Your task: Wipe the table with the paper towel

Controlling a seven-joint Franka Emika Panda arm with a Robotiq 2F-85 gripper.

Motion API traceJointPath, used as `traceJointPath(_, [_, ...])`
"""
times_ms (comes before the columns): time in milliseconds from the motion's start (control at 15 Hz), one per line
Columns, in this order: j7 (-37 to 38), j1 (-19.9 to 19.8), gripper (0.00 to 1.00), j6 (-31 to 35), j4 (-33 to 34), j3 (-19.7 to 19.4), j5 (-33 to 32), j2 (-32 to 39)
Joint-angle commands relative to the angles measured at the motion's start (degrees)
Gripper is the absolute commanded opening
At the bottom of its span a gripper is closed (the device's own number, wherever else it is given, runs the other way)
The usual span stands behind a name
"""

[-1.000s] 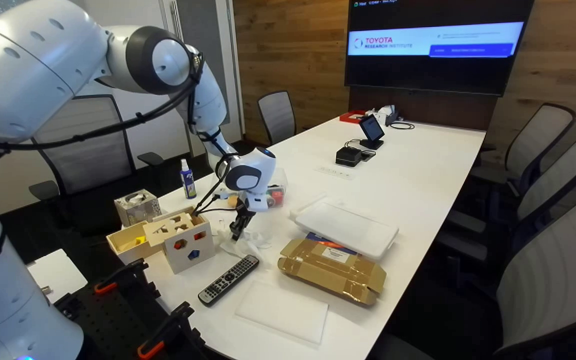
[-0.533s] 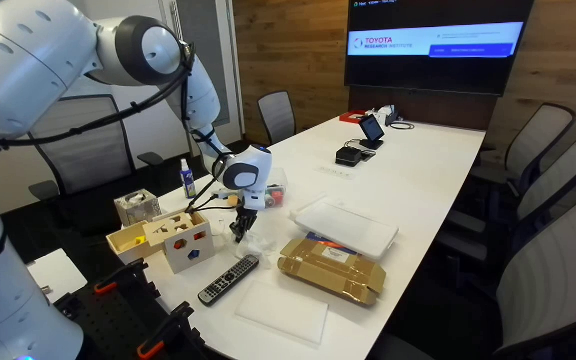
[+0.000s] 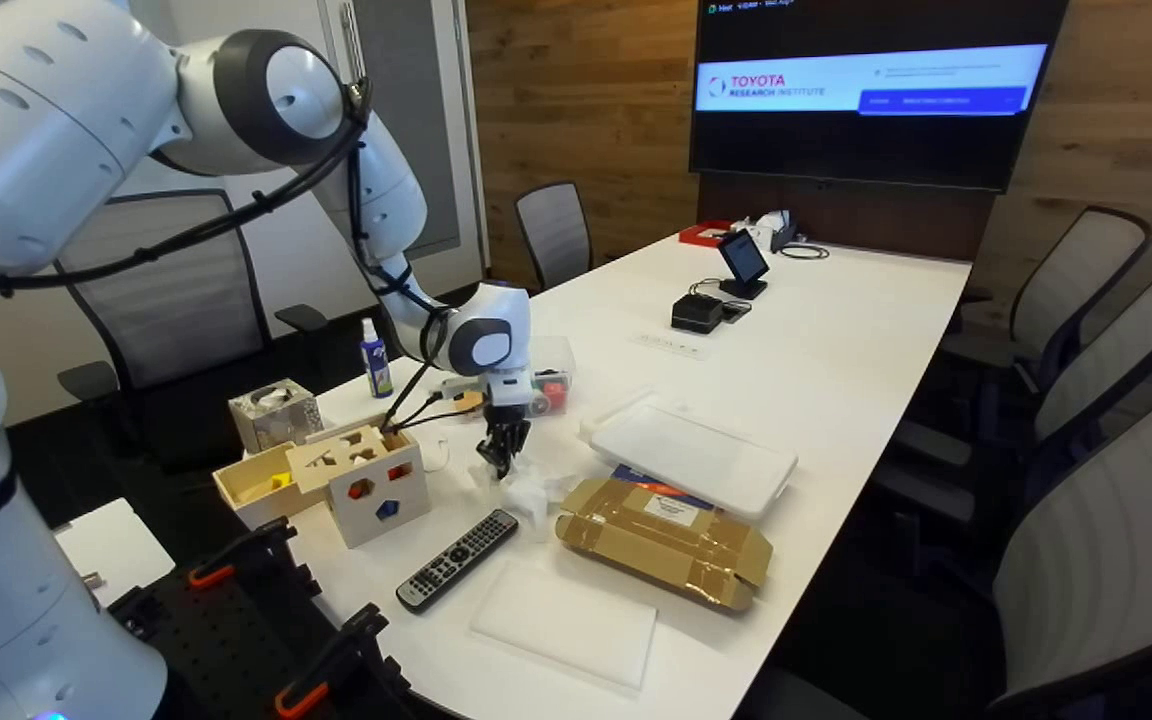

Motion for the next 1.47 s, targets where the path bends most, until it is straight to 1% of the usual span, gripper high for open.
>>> traceJointPath(0, [1.84, 1.18, 0.01, 1.21, 3.55, -1.67, -4.01, 1.67])
traceJointPath(133, [0.29, 0.36, 0.01, 0.54, 7.27, -1.19, -5.71, 3.46])
traceJointPath(267, [-2.44, -1.20, 0.01, 1.26, 11.42, 0.49, -6.63, 5.55])
traceJointPath(600, [-10.21, -3.50, 0.01, 0.42, 21.86, 3.73, -6.65, 10.65])
traceJointPath(800, [-20.35, -8.28, 0.01, 0.53, 24.94, 10.34, -4.40, 11.96])
traceJointPath(933, [-26.42, -10.69, 0.01, -0.22, 26.03, 14.13, -2.60, 12.61])
traceJointPath(1067, [-30.37, -12.03, 0.01, -1.72, 25.46, 16.27, -0.37, 12.33])
traceJointPath(1267, [-31.88, -12.15, 0.01, -4.59, 23.17, 16.72, 3.05, 11.19])
traceJointPath(1400, [-31.21, -11.62, 0.01, -6.44, 21.53, 16.43, 4.81, 10.47])
